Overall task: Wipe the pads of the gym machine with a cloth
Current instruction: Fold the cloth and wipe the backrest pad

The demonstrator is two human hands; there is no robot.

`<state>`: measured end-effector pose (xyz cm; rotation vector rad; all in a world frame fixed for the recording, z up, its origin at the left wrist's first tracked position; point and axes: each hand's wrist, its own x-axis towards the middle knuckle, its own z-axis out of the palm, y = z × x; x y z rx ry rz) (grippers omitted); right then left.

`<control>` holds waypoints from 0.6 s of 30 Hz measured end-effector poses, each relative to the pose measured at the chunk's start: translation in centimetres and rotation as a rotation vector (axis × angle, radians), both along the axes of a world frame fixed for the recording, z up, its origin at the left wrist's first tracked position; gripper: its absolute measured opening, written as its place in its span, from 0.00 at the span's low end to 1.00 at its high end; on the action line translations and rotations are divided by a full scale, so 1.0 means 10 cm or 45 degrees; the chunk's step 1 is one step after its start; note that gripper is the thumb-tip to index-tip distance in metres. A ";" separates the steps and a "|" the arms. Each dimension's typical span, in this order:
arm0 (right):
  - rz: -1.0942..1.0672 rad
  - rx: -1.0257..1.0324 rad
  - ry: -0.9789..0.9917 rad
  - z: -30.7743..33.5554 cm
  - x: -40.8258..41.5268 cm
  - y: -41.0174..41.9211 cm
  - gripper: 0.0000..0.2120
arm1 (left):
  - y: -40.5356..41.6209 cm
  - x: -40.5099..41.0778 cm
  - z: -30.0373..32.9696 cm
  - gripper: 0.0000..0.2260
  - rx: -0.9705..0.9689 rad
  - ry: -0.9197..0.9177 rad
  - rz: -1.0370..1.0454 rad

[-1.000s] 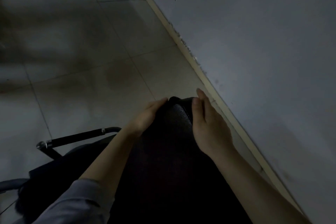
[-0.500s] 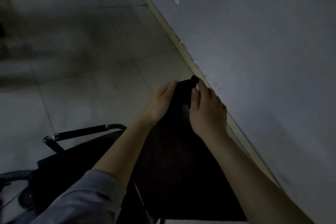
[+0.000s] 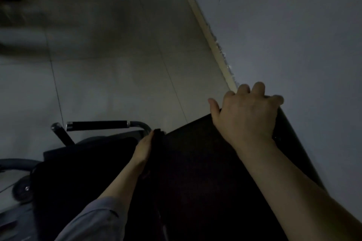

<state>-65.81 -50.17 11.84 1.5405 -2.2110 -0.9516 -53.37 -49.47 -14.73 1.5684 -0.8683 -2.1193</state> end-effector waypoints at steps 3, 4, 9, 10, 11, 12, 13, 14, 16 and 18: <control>-0.004 -0.040 -0.002 -0.05 0.01 -0.01 0.30 | 0.10 -0.04 0.10 0.20 -0.079 -0.036 0.163; 0.007 -0.052 -0.005 -0.06 0.01 0.00 0.30 | 0.13 -0.03 0.18 0.20 -0.153 -0.069 0.179; 0.034 -0.120 0.009 -0.06 0.04 0.02 0.28 | -0.10 -0.24 1.03 0.11 -0.741 0.118 -0.108; 0.048 -0.136 0.018 -0.05 0.05 0.01 0.28 | -0.16 -0.32 1.22 0.11 -0.881 0.181 -0.191; 0.051 -0.146 0.019 -0.05 0.07 0.01 0.28 | -0.20 -0.37 1.34 0.11 -0.980 0.227 -0.238; 0.054 -0.159 0.017 -0.05 0.07 0.00 0.28 | -0.21 -0.40 1.38 0.11 -1.018 0.259 -0.258; 0.071 -0.187 0.022 -0.07 0.06 0.00 0.28 | -0.19 -0.41 1.29 0.12 -1.044 0.236 -0.252; 0.093 -0.217 0.028 -0.09 0.04 0.00 0.28 | -0.13 -0.40 1.15 0.15 -1.050 0.155 -0.224; 0.108 -0.235 0.052 -0.13 0.00 0.01 0.27 | 0.05 -0.31 0.82 0.18 -0.945 -0.191 -0.130; 0.135 -0.235 0.083 -0.14 -0.01 0.02 0.27 | 0.16 -0.22 0.53 0.18 -0.762 -0.402 -0.054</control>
